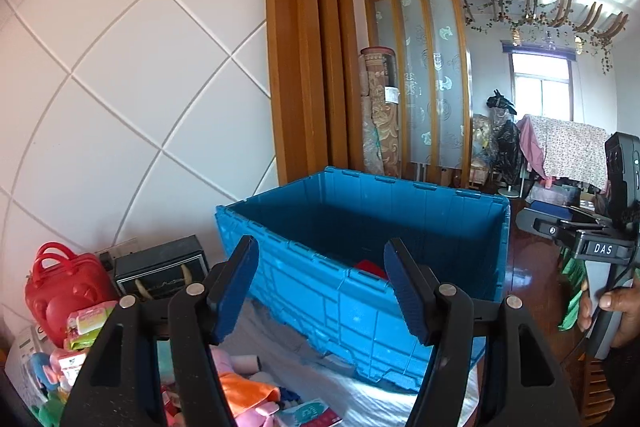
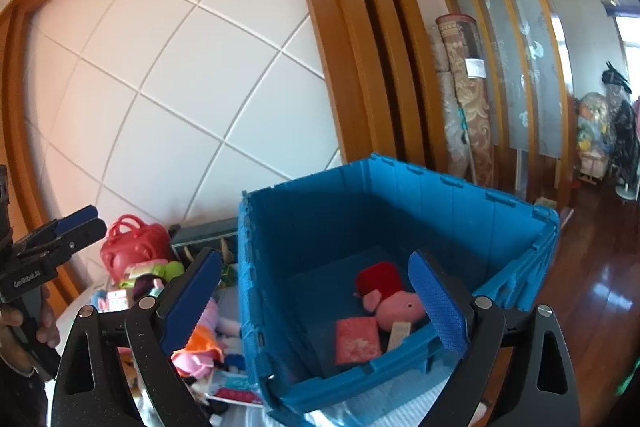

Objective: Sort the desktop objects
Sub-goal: 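Carry the pig plush into the blue crate and open the right tool, then return both tools to the pile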

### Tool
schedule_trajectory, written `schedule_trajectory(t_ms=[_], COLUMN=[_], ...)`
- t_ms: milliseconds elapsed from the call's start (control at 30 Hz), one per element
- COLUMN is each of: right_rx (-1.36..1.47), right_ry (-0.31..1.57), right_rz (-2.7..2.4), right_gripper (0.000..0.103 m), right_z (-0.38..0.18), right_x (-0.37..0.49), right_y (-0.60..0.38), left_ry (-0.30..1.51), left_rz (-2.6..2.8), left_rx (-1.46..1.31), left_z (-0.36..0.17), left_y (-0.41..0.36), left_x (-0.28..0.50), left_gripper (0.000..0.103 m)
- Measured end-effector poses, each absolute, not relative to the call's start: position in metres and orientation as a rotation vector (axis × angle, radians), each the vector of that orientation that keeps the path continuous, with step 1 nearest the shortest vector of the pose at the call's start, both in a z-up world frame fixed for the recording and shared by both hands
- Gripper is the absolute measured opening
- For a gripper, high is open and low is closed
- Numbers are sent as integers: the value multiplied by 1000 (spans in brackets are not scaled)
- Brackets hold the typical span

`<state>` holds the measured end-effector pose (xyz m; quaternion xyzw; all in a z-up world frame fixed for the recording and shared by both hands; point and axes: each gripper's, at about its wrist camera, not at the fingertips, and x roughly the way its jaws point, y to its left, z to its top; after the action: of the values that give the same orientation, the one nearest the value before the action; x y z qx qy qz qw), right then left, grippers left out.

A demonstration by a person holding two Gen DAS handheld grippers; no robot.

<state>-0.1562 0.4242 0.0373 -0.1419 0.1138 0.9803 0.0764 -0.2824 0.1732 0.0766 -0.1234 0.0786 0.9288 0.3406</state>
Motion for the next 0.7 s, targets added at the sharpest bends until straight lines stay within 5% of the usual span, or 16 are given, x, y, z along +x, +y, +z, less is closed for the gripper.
schedule_trajectory(t_ms=[700], right_rx=[-708], right_ry=[322], right_rz=[3141], right_gripper=[102], right_z=[-18], right_x=[-192], right_y=[228], left_ry=[419], left_rz=[2800], left_rx=[-564], left_z=[-12], left_y=[-77], left_x=[-212], left_gripper=[65])
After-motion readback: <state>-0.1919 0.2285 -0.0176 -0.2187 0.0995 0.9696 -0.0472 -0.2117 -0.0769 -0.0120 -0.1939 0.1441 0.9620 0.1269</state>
